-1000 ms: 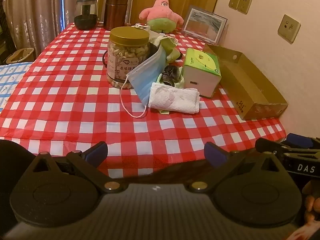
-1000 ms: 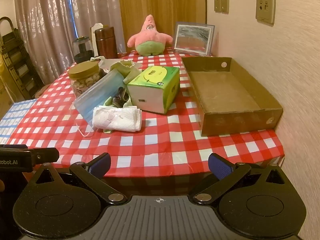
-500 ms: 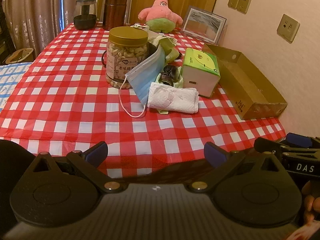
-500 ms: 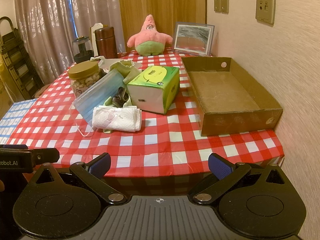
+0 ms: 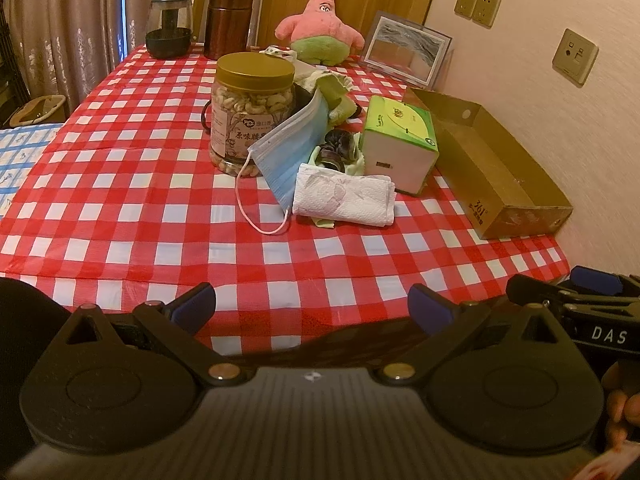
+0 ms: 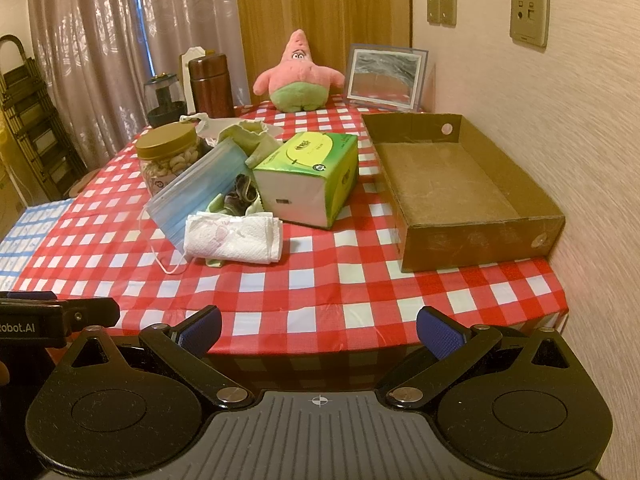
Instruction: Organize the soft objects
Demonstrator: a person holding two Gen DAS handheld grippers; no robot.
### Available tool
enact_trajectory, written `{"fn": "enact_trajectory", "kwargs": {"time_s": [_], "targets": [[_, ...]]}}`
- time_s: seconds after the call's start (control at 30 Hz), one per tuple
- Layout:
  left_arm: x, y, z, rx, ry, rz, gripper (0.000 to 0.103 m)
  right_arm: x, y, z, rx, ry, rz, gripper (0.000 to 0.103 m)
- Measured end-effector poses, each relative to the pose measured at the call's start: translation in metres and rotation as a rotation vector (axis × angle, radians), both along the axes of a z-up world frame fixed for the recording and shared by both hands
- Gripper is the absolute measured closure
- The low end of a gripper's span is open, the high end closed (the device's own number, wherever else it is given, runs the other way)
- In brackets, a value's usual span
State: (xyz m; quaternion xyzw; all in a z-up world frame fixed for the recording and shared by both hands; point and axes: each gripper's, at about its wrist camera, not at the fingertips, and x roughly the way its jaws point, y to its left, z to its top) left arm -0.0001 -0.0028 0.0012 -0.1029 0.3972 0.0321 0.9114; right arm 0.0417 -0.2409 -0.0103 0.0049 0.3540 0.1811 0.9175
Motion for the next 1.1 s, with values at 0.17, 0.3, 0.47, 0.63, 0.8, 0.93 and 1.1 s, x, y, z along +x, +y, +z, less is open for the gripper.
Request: {"fn": "enact_trajectory", "kwargs": {"time_s": [0.17, 0.3, 0.47, 0.63, 0.8, 0.93, 1.1], "targets": [[-0.0003, -0.0003, 0.0006, -0.002, -0.001, -0.001, 0.001, -0.0003, 0.0007, 0.0, -0.001, -0.001, 0.001, 0.0], [-0.0003, -0.0008, 0.001, -0.007, 0.0, -0.001, 0.001, -0.0003, -0.0003, 0.0, -0.001, 0.001, 0.001, 0.0], [-0.0006, -0.0006, 0.0011, -0.009, 0.0, -0.001, 0.001, 0.0, 0.0002, -0.0004, -0.001, 0.001, 0.001, 0.0], [-0.0006, -0.0004, 0.001, -0.008, 0.0, 0.0, 0.001, 0.0, 0.0002, -0.0005, -0.001, 0.001, 0.001, 0.0], [-0.0006, -0.0005, 0.001, -0.009, 0.0, 0.0, 0.001, 0.0001, -0.0006, -0.0003, -0.001, 0.001, 0.001, 0.0], [-0.0004, -0.0012, 0.0012, -0.01, 0.0, -0.001, 0.001, 0.0, 0.0003, -0.0002, -0.001, 0.001, 0.001, 0.0], [-0.0006, -0.0008, 0.0013, -0.01, 0.0, -0.001, 0.001, 0.0, 0.0004, -0.0002, -0.001, 0.002, 0.001, 0.0]]}}
